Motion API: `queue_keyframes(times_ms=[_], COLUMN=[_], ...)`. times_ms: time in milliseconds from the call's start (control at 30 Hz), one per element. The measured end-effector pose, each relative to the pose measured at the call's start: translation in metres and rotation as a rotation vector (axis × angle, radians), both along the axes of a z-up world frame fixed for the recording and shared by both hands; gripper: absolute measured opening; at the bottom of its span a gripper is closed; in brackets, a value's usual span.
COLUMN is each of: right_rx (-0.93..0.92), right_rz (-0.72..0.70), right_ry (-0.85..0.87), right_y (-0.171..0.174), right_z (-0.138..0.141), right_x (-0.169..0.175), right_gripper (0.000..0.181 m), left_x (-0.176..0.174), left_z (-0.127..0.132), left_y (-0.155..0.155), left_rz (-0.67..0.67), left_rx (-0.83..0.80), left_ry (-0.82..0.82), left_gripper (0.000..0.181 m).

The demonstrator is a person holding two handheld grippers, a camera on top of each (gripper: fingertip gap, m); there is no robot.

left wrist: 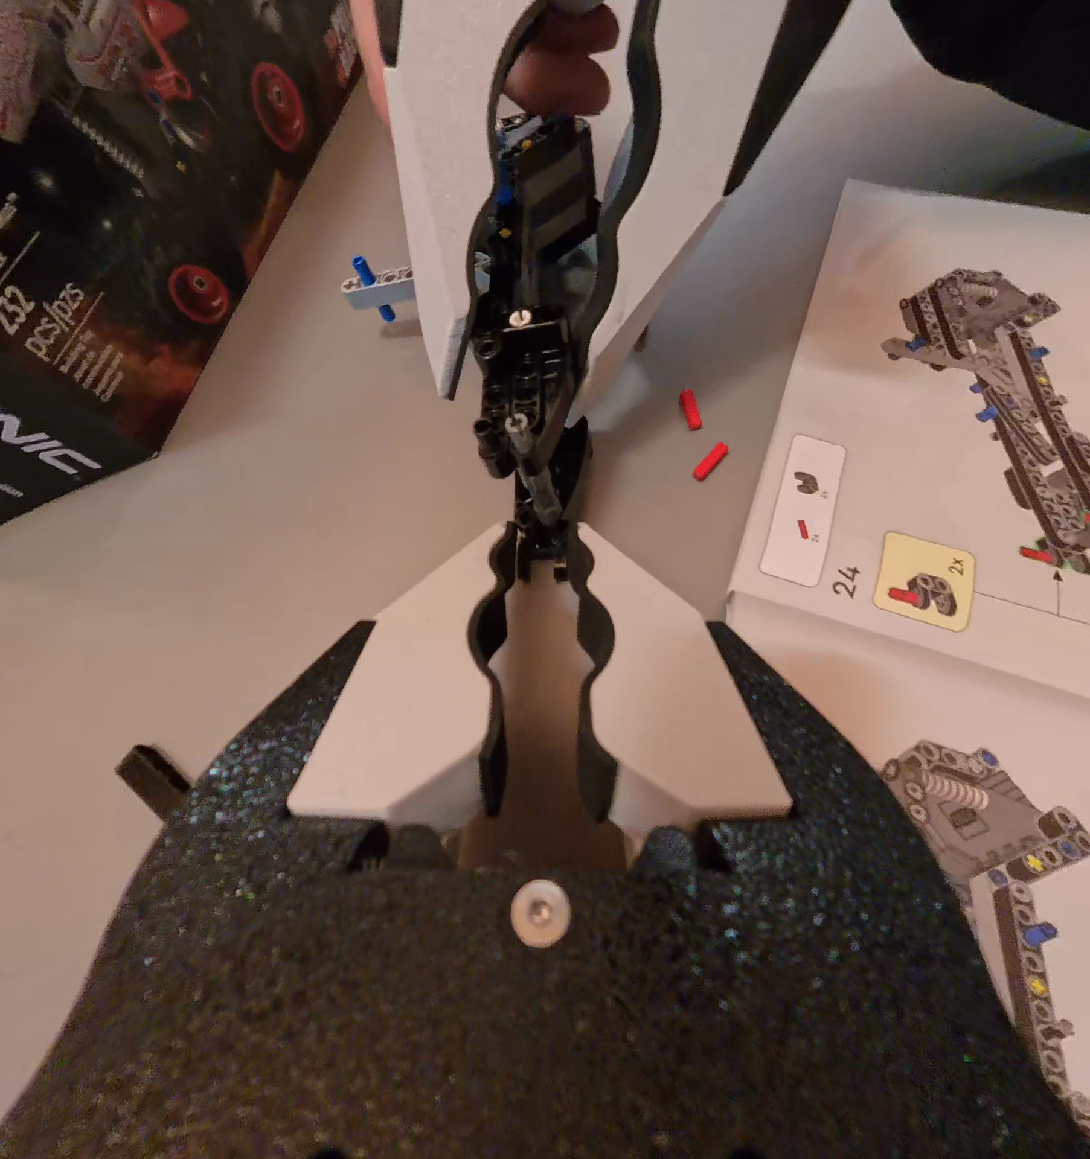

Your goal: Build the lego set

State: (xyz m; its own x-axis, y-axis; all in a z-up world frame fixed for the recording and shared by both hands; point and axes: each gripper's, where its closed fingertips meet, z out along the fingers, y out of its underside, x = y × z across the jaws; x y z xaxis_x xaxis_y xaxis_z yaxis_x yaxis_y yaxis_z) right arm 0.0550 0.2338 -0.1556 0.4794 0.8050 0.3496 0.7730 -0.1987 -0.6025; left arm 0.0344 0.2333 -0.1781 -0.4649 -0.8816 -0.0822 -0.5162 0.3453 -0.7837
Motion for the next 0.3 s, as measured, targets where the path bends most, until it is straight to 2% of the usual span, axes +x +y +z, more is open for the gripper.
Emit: queue_keyframes(times_ms=[33,300], right_rx=[0.009,0.024], right_rz=[0.006,0.023], right_ry=[0.002,0.006], right_y=[0.0,-0.0005], right_z=[0.0002,0.0002], right_x=[0.0004,0.0001], right_gripper=[0.028,0.028], left_x=[0.0009,-0.0066], left_z=[-0.0004,0.0015], left_y=[0.0008,-0.001], left_rz=[0.004,-0.052], left_rx=[0.017,0.016], left_ry=[-0.005,0.003], left_gripper=[0.014,0.027])
